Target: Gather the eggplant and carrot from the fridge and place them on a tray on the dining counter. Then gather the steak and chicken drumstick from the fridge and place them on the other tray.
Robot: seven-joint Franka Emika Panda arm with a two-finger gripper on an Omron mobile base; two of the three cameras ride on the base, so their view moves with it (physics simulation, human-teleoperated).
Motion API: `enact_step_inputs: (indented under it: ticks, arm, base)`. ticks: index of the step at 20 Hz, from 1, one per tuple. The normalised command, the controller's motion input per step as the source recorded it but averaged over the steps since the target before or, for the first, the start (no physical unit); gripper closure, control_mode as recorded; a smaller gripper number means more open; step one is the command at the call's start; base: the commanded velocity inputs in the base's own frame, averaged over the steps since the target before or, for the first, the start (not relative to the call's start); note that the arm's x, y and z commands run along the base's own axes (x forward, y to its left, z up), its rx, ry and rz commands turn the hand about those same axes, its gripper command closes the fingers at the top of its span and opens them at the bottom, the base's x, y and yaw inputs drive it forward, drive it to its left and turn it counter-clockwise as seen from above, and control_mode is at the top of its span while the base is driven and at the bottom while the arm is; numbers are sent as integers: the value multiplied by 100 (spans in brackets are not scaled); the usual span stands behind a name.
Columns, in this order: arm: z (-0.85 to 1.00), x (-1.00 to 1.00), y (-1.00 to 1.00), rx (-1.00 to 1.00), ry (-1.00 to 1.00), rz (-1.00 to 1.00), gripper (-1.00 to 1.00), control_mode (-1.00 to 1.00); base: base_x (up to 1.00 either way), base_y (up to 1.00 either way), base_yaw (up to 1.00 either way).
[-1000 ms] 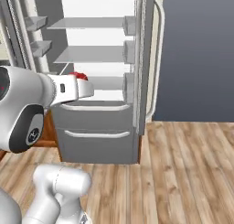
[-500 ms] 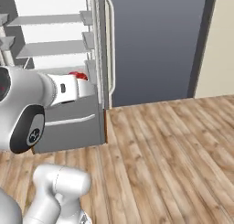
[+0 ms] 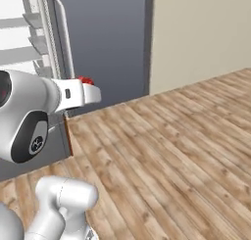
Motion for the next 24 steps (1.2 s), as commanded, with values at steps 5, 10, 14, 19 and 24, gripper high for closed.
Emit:
enact_step_inputs:
  ticks: [5, 10, 14, 19, 24]
  arm:
    - [0, 0, 0, 0, 0, 0, 100, 100]
    - [0, 0, 0, 0, 0, 0, 100, 100]
    - [0, 0, 0, 0, 0, 0, 100, 100]
    - [0, 0, 0, 0, 0, 0, 100, 100]
    - [0, 0, 0, 0, 0, 0, 100, 100]
  base:
    - [6, -8, -49]
    - [35, 0, -48]
    - [55, 0, -49]
    - [71, 1, -46]
    - [78, 14, -40]
